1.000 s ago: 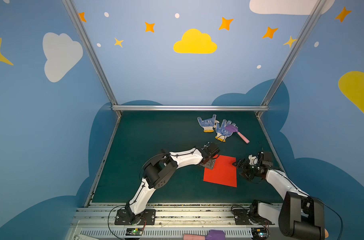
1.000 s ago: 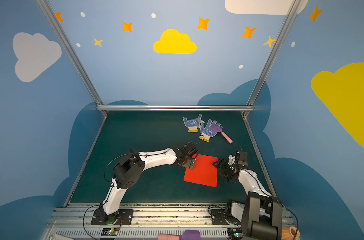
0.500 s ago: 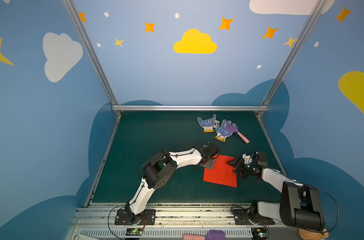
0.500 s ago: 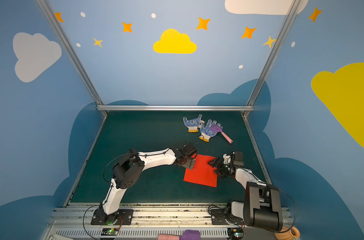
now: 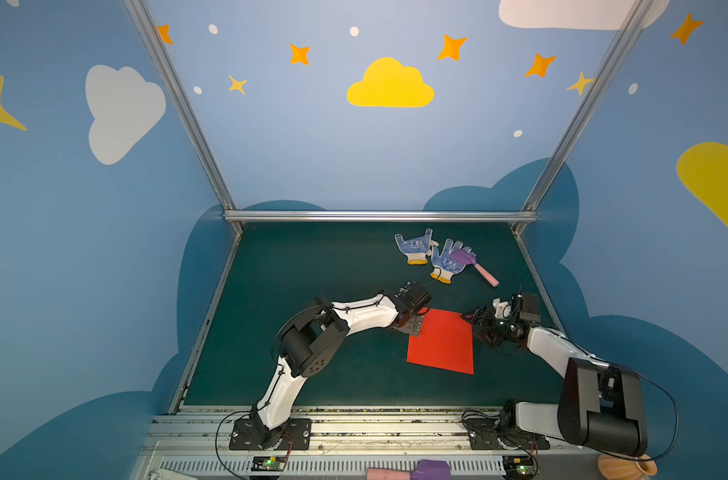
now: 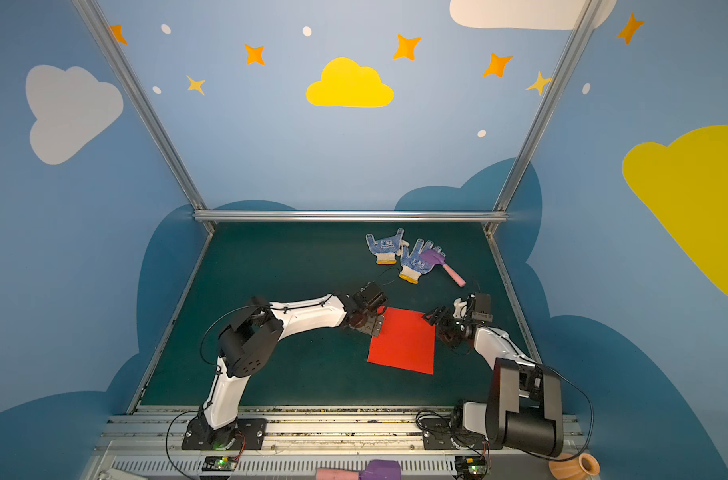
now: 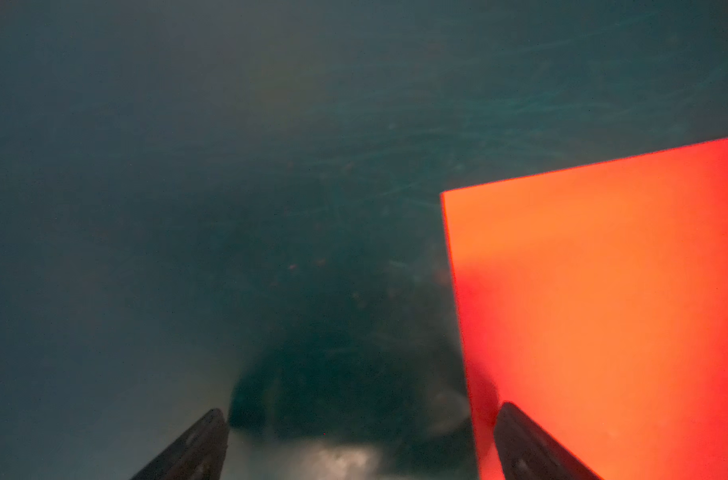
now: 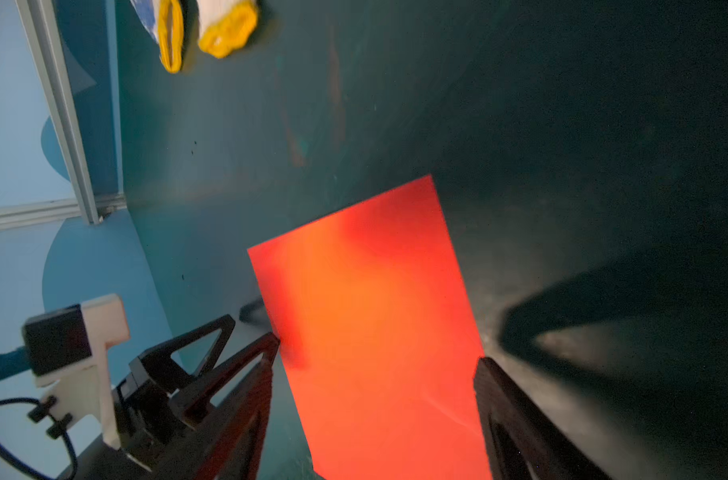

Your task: Fold a paper plane with a square sheet of paper (fold left side to right side)

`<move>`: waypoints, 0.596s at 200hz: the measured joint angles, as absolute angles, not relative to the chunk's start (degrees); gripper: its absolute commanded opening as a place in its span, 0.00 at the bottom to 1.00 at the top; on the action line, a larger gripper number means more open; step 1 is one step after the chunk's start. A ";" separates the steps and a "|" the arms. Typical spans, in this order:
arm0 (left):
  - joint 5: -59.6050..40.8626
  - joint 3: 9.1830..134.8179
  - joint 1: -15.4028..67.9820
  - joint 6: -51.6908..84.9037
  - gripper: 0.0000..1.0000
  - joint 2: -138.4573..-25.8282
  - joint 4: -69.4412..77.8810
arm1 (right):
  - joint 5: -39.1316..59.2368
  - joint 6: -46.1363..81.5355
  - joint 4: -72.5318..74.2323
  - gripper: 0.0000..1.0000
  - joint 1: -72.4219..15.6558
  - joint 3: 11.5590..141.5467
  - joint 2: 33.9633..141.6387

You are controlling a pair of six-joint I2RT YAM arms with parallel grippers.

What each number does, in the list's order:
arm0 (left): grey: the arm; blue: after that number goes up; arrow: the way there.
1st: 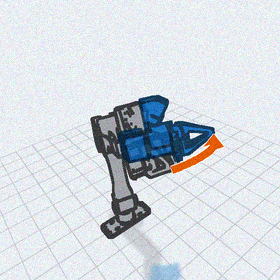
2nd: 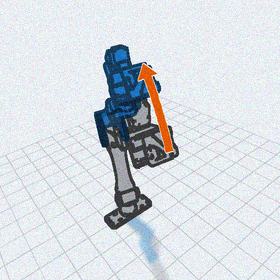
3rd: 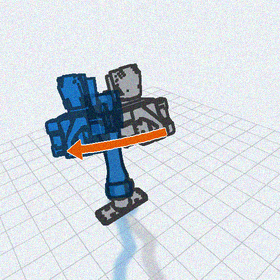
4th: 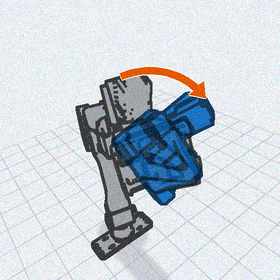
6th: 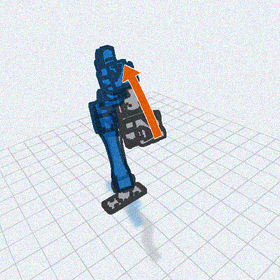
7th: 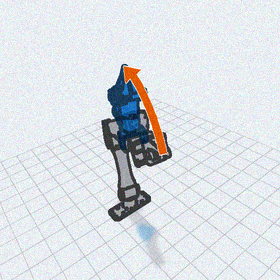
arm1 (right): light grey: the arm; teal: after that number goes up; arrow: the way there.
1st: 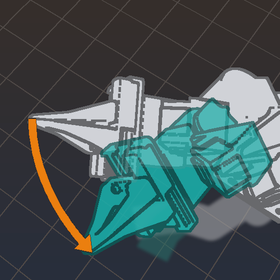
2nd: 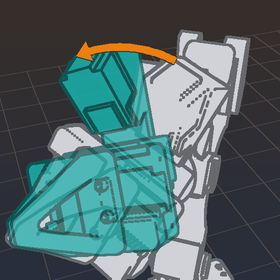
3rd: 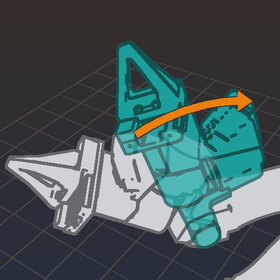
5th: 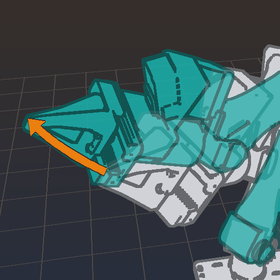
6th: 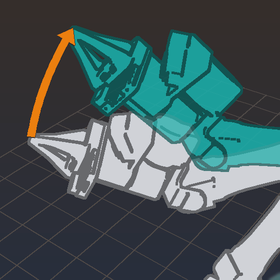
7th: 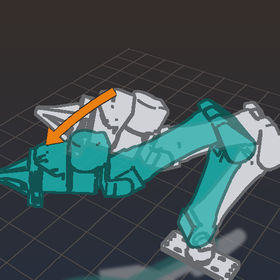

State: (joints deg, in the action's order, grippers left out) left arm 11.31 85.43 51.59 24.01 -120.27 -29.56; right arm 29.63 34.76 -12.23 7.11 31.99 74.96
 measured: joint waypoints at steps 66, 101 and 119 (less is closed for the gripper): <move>9.87 87.05 53.12 24.01 1.00 -117.97 -30.92 | 26.33 32.18 -17.80 0.76 7.46 29.08 72.64; 9.72 87.90 54.63 24.05 1.00 -118.91 -31.42 | 25.78 32.32 -18.72 0.76 5.23 28.82 71.72; 9.80 87.61 54.76 24.14 1.00 -119.81 -31.70 | 25.39 33.21 -18.70 0.76 3.18 27.88 70.39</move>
